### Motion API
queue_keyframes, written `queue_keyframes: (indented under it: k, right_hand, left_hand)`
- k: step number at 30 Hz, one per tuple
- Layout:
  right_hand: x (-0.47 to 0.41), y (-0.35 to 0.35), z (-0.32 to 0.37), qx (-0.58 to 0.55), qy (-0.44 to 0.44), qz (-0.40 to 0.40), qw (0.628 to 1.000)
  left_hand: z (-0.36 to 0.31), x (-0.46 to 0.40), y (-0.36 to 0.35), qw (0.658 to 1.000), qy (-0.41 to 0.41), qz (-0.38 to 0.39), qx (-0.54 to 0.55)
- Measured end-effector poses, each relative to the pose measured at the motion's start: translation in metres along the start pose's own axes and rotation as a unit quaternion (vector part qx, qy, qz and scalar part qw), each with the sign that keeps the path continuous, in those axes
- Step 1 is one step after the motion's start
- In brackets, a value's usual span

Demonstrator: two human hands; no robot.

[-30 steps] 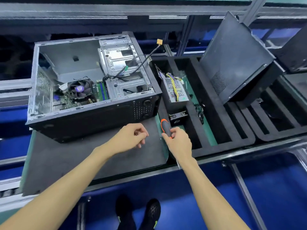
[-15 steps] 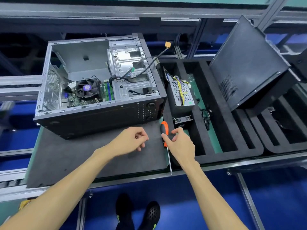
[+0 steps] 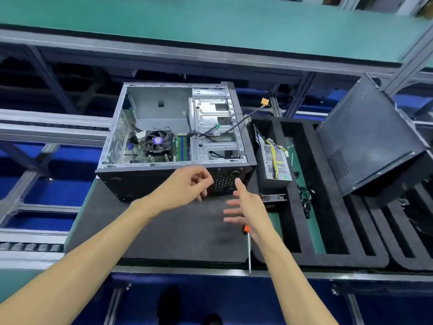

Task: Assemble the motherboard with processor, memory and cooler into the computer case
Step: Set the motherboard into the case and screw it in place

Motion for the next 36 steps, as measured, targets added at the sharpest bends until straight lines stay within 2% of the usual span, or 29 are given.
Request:
queue_keyframes:
  k: [3, 8, 13, 17, 19, 22, 24, 25, 29, 32, 36]
  right_hand:
    - [0.002, -0.034, 0.005, -0.035, -0.03, 0.014, 0.999]
    - [-0.011, -0.083, 0.014, -0.055, -0.017, -0.045, 0.997]
    - [-0.015, -0.117, 0.008, -0.107, 0.033, -0.101, 0.989]
    - [-0.025, -0.14, 0.006, -0.123, 0.059, -0.155, 0.979]
    - [-0.032, -0.143, 0.006, -0.115, 0.07, -0.194, 0.972]
    - [-0.041, -0.143, 0.005, -0.1, 0.062, -0.237, 0.964]
    - [-0.047, -0.143, 0.006, -0.087, 0.063, -0.253, 0.961]
    - [-0.05, -0.142, 0.009, -0.082, 0.068, -0.258, 0.96]
    - [-0.063, -0.136, 0.021, -0.079, 0.069, -0.248, 0.963]
    - [-0.074, -0.133, 0.033, -0.083, 0.075, -0.223, 0.968]
    - [-0.088, -0.129, 0.045, -0.08, 0.09, -0.214, 0.969]
  left_hand:
    - [-0.012, -0.005, 0.031, 0.998, -0.043, -0.042, 0.001]
    - [-0.005, -0.016, 0.095, 0.984, -0.092, -0.134, -0.067]
    - [0.039, -0.046, 0.166, 0.972, -0.076, -0.211, -0.072]
    - [0.082, -0.077, 0.21, 0.953, -0.049, -0.27, -0.133]
    - [0.1, -0.089, 0.219, 0.954, -0.044, -0.252, -0.16]
    - [0.119, -0.098, 0.216, 0.963, -0.057, -0.148, -0.217]
    - [0.128, -0.1, 0.209, 0.956, -0.052, -0.085, -0.277]
    - [0.131, -0.1, 0.208, 0.951, -0.056, -0.076, -0.294]
    - [0.126, -0.1, 0.209, 0.942, -0.089, -0.111, -0.304]
    - [0.126, -0.101, 0.206, 0.947, -0.058, -0.12, -0.293]
    - [0.123, -0.097, 0.198, 0.936, -0.025, -0.159, -0.314]
Point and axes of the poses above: each hand's wrist, its own x-axis away from the middle knuckle, its own y-axis out of the back of the hand, z = x × y, the point moved 3 cm from there along -x, towards the middle knuckle, and after that the axes turned 4 degrees about -x, right-handed, at the moved point
